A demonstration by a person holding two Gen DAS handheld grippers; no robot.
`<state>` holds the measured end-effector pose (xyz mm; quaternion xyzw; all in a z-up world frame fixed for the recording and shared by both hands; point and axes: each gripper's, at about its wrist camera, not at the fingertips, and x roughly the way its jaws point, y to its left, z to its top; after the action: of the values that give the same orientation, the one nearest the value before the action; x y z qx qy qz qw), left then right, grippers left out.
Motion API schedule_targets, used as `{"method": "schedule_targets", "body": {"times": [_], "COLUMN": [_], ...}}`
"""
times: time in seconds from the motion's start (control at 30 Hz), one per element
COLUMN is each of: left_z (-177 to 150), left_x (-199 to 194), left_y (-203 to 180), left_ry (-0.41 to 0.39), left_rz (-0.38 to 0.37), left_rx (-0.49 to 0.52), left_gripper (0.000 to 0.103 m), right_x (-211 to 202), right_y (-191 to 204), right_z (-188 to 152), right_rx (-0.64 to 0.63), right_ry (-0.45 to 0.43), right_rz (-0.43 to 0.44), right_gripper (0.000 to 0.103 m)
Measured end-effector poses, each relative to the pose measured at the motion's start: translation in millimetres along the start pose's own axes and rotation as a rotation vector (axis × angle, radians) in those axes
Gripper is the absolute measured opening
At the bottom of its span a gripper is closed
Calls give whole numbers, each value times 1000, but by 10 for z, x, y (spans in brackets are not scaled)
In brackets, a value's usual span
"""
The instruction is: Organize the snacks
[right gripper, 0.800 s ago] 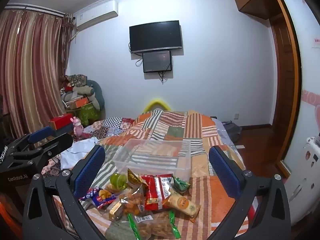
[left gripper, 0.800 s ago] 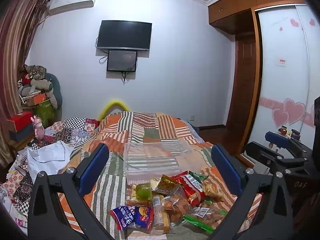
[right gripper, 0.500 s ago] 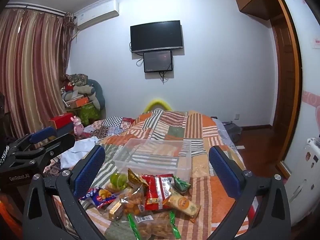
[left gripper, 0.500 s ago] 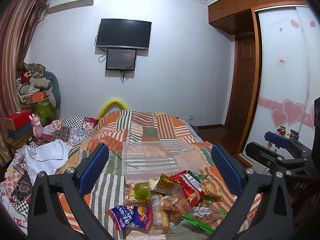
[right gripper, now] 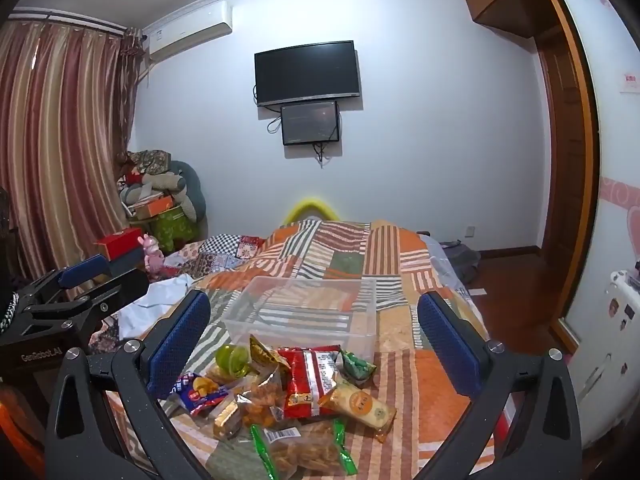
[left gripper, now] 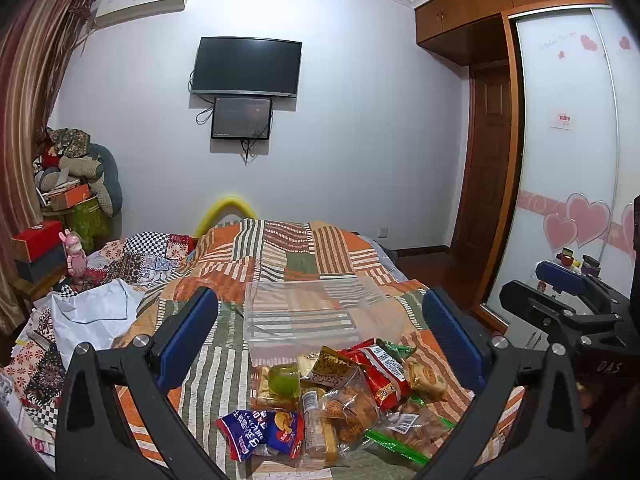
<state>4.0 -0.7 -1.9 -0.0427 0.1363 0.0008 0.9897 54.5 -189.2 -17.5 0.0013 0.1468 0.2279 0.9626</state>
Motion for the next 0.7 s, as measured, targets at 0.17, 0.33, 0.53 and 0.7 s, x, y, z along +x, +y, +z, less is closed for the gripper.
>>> {"method": "schedule_targets", "body": {"times": [0.17,0.33,0.53,0.7], "left_z": [-4,-2,0,-9], "left_x": [-4,-11,-15,-13], "left_y": [-5,-13,-13,-20], "left_ry": [-2,-3,-4,1], "left_rz": [3,2,3,-3], "left_rx": [3,3,4,-1], "left_gripper": [103,103,103,103], "right_x": [-7,-15,-29,-30], "right_y": [-3,-3,-9,-18], "right_z": [10,24,27,24], "right_rx": [-2,0,3,2], "right_ry": [-5,-8,-14,-15], "right_rz": [-2,-5,-2,-3], "right_gripper": [103,103,103,103]}}
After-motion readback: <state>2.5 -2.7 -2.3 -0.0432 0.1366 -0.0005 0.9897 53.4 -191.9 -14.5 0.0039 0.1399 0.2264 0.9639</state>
